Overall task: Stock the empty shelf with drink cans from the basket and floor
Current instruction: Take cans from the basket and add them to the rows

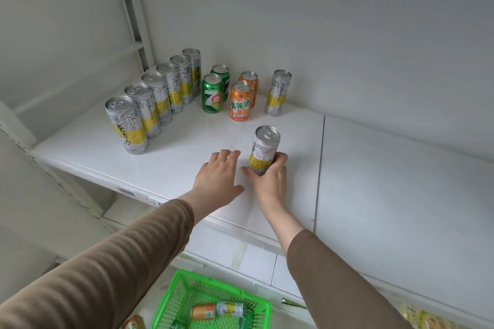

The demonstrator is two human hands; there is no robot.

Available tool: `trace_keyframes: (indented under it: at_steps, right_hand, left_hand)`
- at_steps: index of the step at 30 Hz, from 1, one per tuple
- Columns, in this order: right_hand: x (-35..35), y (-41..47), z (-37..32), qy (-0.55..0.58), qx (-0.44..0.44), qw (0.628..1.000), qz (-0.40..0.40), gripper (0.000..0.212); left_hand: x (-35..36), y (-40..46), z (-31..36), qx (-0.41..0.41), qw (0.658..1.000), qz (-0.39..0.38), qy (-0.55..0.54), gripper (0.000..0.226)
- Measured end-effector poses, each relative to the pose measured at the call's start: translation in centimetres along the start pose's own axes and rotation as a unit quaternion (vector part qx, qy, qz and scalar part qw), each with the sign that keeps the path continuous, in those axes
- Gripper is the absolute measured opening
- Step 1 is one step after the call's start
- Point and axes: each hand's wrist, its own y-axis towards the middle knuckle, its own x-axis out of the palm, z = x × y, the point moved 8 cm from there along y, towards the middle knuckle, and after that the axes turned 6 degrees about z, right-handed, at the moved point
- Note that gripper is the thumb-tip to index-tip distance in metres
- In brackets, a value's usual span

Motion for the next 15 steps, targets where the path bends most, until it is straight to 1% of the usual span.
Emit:
trace_keyframes:
  at_steps: [1,3,7,12,15]
  right_hand:
    - [0.2,0.4,0.0,-0.004,-0.006,1.0,0.002,0.065]
    - [0.7,1.8,0.2,-0.004,-0.011,1.0,-0.003,0.058]
    - [1.6,6.1,0.7,-0.01,-0.01,1.0,0.004,0.057]
    - [3.0,11.7,0.4,0.0,0.005,1.0,-0.019,0.048]
    - [3.7,14.0,0.1,0.013,0.003,1.0,-0.022,0.049]
  left_hand:
    - [0.3,0.4,0.1,-0.003,1.0,-0.003,-0.005,0.087]
    - [0.8,1.6,0.1,-0.006,1.0,-0.009,-0.011,0.087]
    - [1.1,4.6,0.2,-0.009,1.0,-0.012,-0.003,0.085]
    - [0.6,8.7,0.5,-0.001,1.0,0.001,0.019,0.083]
    - [0.6,10.8,0.7,0.007,0.999,0.009,0.033,0.081]
